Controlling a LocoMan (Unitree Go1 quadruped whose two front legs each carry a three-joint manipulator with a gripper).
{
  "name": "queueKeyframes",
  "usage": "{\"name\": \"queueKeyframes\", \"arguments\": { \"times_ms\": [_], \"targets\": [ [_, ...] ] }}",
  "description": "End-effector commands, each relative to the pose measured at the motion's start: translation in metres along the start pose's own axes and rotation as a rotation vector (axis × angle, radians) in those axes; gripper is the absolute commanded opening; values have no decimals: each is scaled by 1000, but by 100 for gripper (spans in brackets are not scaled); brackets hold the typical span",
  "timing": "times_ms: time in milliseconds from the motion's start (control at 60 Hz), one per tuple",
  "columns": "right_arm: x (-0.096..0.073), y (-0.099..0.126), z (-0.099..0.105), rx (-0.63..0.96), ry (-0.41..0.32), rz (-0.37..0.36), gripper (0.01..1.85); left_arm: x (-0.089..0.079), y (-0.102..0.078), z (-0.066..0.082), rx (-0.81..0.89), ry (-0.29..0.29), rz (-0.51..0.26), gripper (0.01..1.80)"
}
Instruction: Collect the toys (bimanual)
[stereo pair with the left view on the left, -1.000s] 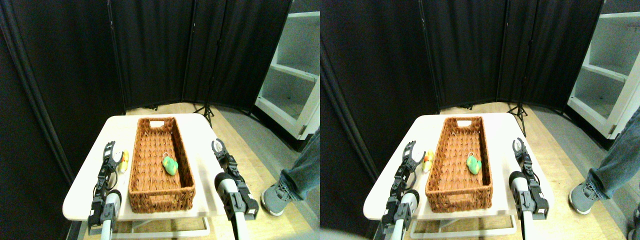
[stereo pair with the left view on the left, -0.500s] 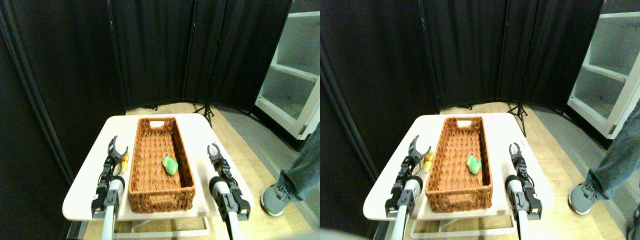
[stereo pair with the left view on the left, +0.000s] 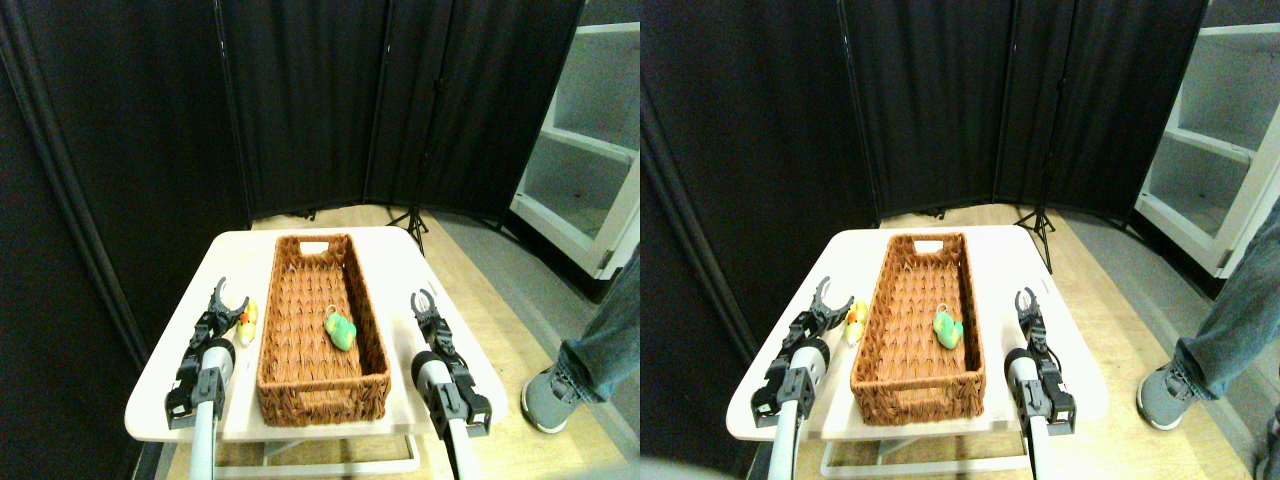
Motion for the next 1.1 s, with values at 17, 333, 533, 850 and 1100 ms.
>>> {"name": "queueKeyframes", "arguments": {
  "times_ms": [17, 333, 533, 850, 1100],
  "targets": [
    [3, 4, -3, 16, -17, 4, 1, -2, -5, 6, -40, -4, -39, 39],
    [5, 4, -5, 29, -20, -20, 1, -7, -12, 8, -181, 29, -115, 46],
    [8, 2, -6, 55, -7, -20, 1, -4, -10, -2, -279, 33, -131, 53],
    [10, -1, -6, 69, -20, -47, 1, 2, -5, -13, -331, 31, -123, 58],
    [9, 1, -7, 66, -35, -73, 1, 12, 5, -20, -339, 20, -106, 64]
  ]
}}
